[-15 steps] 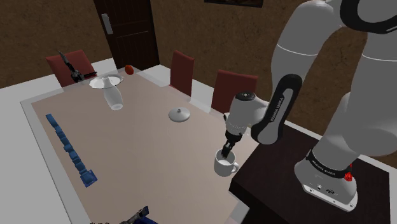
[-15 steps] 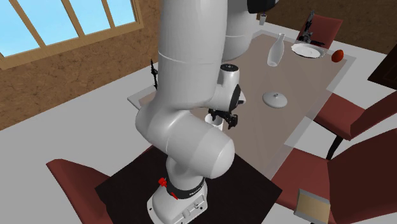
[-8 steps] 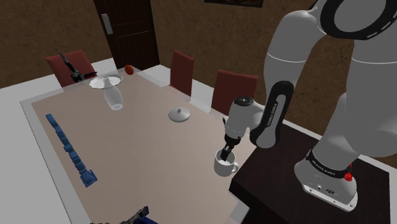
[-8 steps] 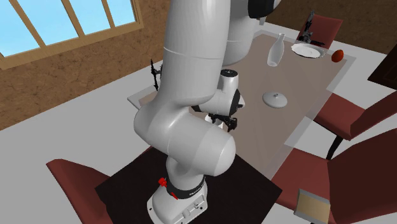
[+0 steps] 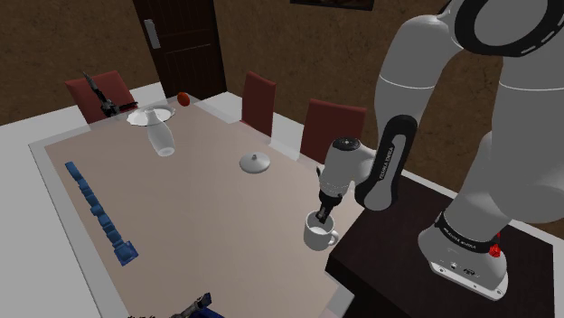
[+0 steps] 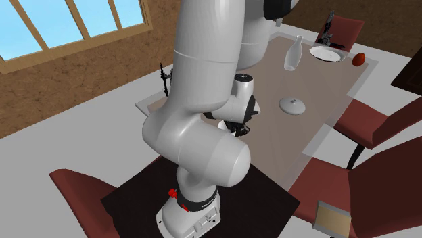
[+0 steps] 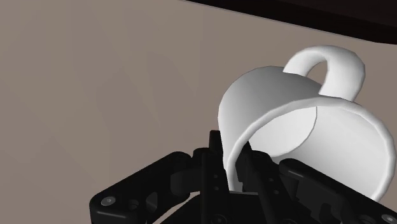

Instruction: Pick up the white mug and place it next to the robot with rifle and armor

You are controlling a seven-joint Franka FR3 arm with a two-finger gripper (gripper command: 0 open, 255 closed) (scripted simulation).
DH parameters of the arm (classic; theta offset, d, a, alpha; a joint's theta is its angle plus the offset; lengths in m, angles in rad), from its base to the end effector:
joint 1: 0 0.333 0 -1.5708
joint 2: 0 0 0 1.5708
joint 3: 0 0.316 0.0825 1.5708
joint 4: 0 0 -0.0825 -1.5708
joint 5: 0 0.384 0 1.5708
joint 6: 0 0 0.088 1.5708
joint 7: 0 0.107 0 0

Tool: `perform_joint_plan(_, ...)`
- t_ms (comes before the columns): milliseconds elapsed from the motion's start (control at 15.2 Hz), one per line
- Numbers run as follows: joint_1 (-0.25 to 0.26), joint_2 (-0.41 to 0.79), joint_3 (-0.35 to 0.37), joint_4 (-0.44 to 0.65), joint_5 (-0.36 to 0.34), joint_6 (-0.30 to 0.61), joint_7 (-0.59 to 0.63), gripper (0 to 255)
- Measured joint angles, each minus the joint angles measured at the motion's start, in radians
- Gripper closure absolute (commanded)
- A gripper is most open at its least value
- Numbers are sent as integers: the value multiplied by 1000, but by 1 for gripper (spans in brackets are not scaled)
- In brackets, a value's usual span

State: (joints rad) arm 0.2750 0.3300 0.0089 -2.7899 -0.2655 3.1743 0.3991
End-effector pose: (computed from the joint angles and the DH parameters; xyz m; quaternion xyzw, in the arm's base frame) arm 0.3404 0.1248 0.1210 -0.9968 -0.0748 -0.0249 0.0111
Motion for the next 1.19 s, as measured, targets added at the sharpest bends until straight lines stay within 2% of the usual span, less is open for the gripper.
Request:
perform_joint_plan(396,0,0,0,0,0,0,0,255)
perform_joint_plan(528,-19,-26,20,-7,2,-20,-3,255)
perform_joint_plan(858,-117,-130,125,-36,39,-98,-35,255)
perform_joint_plan(1056,-183,-192,206,-49,102,-148,-83,255)
perform_joint_plan(1188,-220,-240,260,-58,168,-186,-132,255)
